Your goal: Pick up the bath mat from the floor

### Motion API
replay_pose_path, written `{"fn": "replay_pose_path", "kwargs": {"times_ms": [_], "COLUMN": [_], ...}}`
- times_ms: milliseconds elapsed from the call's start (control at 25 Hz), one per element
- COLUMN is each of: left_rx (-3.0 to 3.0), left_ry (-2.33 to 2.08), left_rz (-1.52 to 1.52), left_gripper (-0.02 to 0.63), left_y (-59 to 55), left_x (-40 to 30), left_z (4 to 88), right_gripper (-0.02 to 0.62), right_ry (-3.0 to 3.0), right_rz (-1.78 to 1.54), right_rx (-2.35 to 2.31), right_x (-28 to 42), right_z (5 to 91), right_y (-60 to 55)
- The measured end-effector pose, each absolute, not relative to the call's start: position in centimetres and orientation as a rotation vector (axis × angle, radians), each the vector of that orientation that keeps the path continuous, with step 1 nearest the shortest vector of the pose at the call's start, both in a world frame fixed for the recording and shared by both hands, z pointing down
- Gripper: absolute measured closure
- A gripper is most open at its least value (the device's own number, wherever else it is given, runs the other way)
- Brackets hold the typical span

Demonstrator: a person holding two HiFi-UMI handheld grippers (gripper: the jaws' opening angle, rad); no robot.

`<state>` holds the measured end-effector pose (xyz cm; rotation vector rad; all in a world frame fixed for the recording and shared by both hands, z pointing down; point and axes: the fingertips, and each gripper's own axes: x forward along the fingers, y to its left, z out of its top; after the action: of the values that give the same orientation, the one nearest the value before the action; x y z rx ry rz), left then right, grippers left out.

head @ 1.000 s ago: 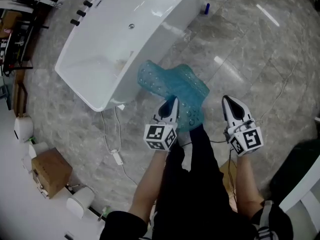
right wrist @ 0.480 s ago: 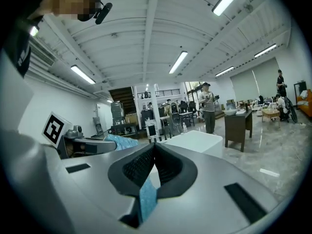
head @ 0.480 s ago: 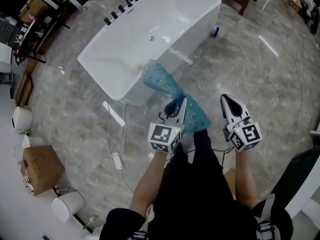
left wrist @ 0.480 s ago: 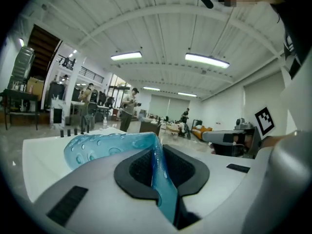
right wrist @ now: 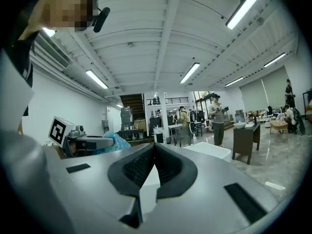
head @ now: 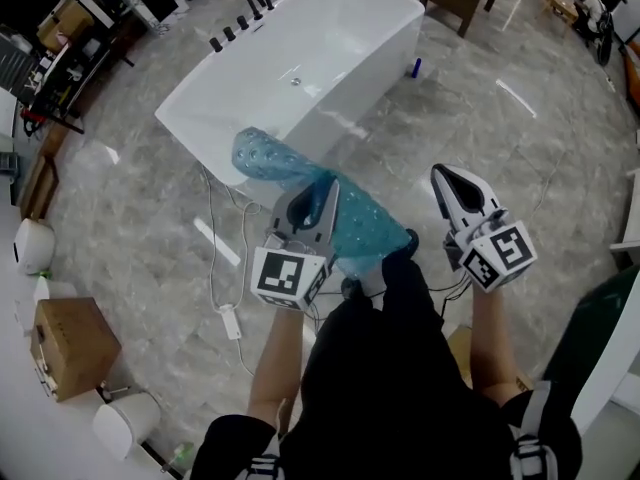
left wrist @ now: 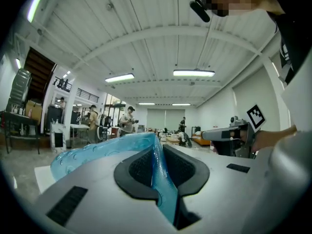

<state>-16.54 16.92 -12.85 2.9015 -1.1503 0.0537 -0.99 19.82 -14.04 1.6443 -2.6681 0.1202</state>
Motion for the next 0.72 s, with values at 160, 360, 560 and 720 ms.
{"fn": "replay_pose_path", "kwargs": {"times_ms": [160,360,560,720], "left_rx": [2.927,2.887,2.866,2.860], "left_ry": [-1.161,-1.226,-1.300,-1.315], "left_rz": [0.055,0.003,-0.007,0.012], "left_gripper": [0.557,0.557,0.557,0.557], "left_y": [19.3,20.6,21.0,21.2], "left_x": [-17.8,-20.3,-21.8,-21.9], "left_z": [-15.0,-17.8,-18.5,-17.8], "right_gripper": [0.583,0.583,0.583,0.583], "right_ry": [-2.680,-2.702,-2.723,-2.712], "right_rz": [0.091,0.024,0.021,0.038], "right_rx": [1.683,1.686,1.671,1.673], "right_x": [-0.5,-0.3,-0.3,-0.3], "right_z": [-16.2,-17.9,-18.6,-17.8], "right_y": [21.8,23.4,23.9,24.1]}}
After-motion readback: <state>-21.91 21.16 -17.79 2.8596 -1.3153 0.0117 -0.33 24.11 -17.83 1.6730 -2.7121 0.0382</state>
